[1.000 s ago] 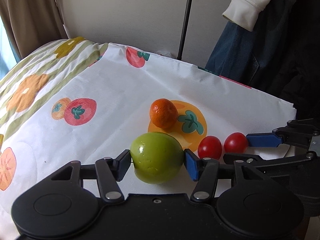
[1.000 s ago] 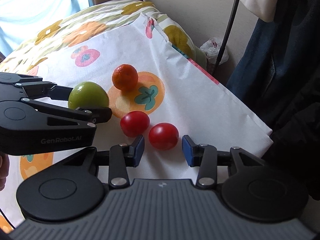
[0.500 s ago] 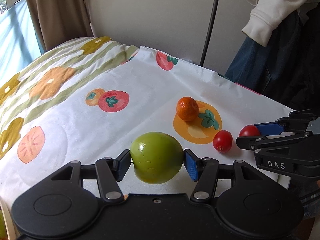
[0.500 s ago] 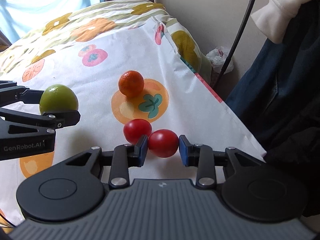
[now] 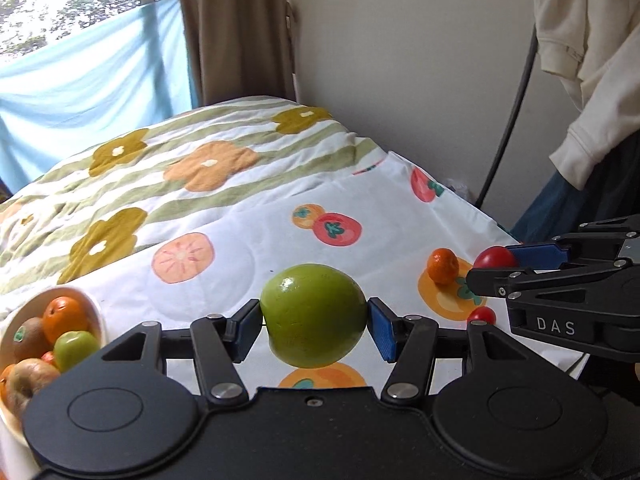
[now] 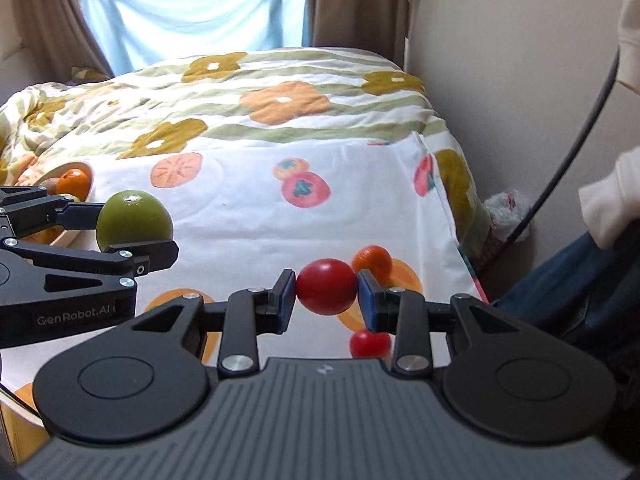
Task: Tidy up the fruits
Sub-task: 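Carry the green apple and red tomato into the white bowl and open both tools, then move both tools back toward the last tomato and small orange, then grasp the red tomato with the left tool while the right tool grasps the small orange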
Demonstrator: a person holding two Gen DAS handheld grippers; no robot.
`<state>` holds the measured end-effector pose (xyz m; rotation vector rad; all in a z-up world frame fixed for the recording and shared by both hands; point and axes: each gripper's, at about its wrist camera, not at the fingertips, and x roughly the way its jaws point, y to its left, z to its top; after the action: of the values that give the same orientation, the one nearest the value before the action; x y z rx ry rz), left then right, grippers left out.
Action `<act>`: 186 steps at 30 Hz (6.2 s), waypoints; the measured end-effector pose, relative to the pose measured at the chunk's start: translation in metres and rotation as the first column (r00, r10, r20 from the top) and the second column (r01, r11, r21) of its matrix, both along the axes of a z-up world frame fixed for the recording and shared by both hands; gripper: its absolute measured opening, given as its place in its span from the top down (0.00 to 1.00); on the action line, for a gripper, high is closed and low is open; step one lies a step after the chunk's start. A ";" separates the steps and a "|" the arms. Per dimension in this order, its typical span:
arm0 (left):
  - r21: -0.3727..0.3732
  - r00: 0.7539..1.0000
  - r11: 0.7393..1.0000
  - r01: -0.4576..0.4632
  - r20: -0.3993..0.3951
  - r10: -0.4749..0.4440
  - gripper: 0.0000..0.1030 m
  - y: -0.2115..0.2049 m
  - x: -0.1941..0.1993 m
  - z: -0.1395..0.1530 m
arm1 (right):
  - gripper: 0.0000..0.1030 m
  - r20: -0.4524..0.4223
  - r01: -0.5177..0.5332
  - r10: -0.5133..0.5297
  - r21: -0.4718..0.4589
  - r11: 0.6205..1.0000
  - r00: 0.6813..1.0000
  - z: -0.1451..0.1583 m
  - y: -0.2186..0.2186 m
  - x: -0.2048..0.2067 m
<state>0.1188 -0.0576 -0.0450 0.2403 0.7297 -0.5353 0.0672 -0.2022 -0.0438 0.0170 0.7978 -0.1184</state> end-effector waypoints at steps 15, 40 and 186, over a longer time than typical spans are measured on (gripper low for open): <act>0.000 0.935 0.938 -0.348 0.079 0.347 0.40 0.110 -0.007 0.040 | 0.53 0.060 -0.338 0.336 0.029 0.941 0.940 0.034 0.100 0.052; 0.069 0.885 0.884 -0.463 -0.021 0.466 0.40 0.255 0.121 -0.007 | 0.53 0.003 -0.468 0.470 0.091 0.879 0.883 -0.002 0.262 0.185; 0.026 0.994 1.000 -0.015 -0.105 0.018 0.64 -0.148 -0.049 -0.098 | 0.35 -0.098 -0.555 0.556 0.045 0.831 0.825 -0.087 -0.108 0.082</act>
<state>0.0698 -0.2056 -0.1430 0.2308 0.8409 -0.5265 0.1491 -0.3099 -0.1305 -0.2117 0.8830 0.4487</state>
